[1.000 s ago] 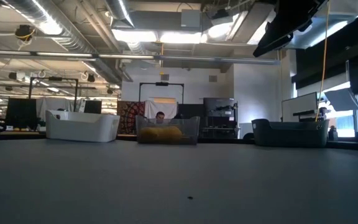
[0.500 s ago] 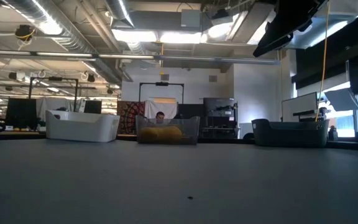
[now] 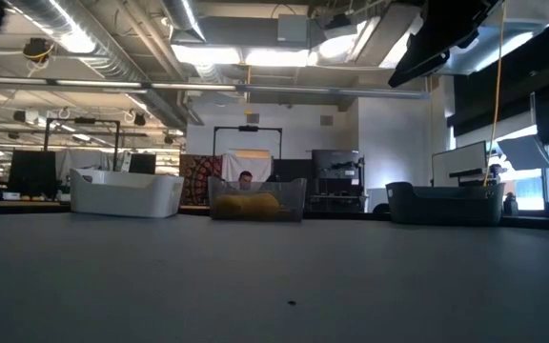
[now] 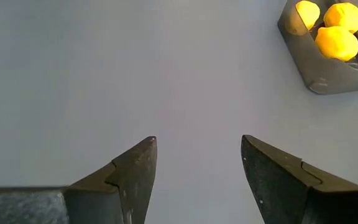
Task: Sort produce into baskets
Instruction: Put the lemon into the black transparent bin
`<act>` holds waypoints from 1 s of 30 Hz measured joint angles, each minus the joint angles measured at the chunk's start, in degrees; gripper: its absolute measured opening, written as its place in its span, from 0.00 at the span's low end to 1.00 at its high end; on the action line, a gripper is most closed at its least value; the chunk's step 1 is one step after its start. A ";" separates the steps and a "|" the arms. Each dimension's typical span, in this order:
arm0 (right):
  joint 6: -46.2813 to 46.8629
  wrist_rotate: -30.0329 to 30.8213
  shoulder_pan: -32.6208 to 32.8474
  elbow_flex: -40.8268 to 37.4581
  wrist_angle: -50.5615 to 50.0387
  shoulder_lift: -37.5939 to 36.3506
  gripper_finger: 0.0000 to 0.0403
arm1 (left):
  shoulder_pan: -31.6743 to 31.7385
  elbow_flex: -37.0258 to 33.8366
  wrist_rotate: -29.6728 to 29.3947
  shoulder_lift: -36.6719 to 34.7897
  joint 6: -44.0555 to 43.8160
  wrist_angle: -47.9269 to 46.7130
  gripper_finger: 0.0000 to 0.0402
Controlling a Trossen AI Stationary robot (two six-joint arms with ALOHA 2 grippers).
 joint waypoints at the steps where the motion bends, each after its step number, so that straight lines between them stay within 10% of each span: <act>1: 0.00 0.00 0.00 0.00 -0.01 0.00 0.58 | 0.98 0.01 -1.14 -0.72 0.94 -0.49 0.46; 30: 0.02 0.61 0.00 -0.02 0.07 0.00 0.58 | 32.96 0.00 -32.62 -6.39 43.87 5.30 0.46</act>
